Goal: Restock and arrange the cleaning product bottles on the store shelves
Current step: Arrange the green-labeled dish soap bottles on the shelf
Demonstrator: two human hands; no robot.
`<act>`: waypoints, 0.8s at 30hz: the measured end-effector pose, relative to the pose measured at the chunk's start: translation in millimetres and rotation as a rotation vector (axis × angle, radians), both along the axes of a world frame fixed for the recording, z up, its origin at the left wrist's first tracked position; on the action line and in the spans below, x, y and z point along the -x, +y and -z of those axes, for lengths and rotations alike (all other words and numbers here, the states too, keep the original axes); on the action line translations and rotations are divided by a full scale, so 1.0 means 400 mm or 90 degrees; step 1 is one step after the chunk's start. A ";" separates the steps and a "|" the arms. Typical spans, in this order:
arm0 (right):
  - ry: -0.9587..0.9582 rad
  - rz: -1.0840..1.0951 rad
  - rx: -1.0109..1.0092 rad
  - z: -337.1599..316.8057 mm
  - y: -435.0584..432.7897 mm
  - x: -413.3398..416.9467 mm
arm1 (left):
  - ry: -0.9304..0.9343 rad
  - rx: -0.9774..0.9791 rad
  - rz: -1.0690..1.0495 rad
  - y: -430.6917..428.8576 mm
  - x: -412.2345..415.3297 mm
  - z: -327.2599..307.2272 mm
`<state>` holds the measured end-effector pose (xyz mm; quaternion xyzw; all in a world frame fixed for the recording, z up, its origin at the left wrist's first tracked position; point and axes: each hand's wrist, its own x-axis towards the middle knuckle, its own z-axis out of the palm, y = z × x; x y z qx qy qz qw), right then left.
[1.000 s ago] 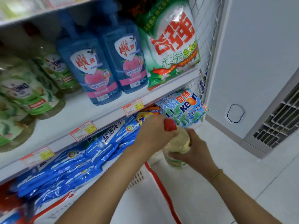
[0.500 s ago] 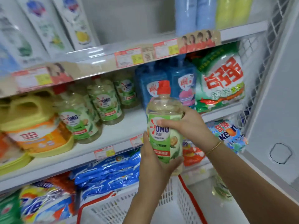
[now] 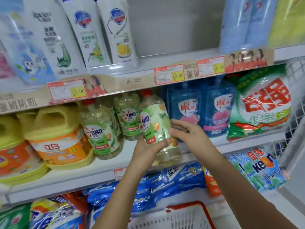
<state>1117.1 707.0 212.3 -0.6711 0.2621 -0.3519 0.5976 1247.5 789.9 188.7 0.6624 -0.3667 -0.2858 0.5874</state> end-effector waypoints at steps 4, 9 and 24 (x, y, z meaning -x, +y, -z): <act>0.287 0.224 0.350 0.155 -0.072 0.054 | -0.035 0.011 -0.085 -0.092 -0.044 0.014; 0.398 0.287 0.454 0.279 -0.142 0.103 | -0.182 -0.047 -0.203 -0.194 -0.064 0.064; 0.323 0.324 0.561 0.344 -0.212 0.103 | -0.248 -0.097 -0.281 -0.248 -0.050 0.117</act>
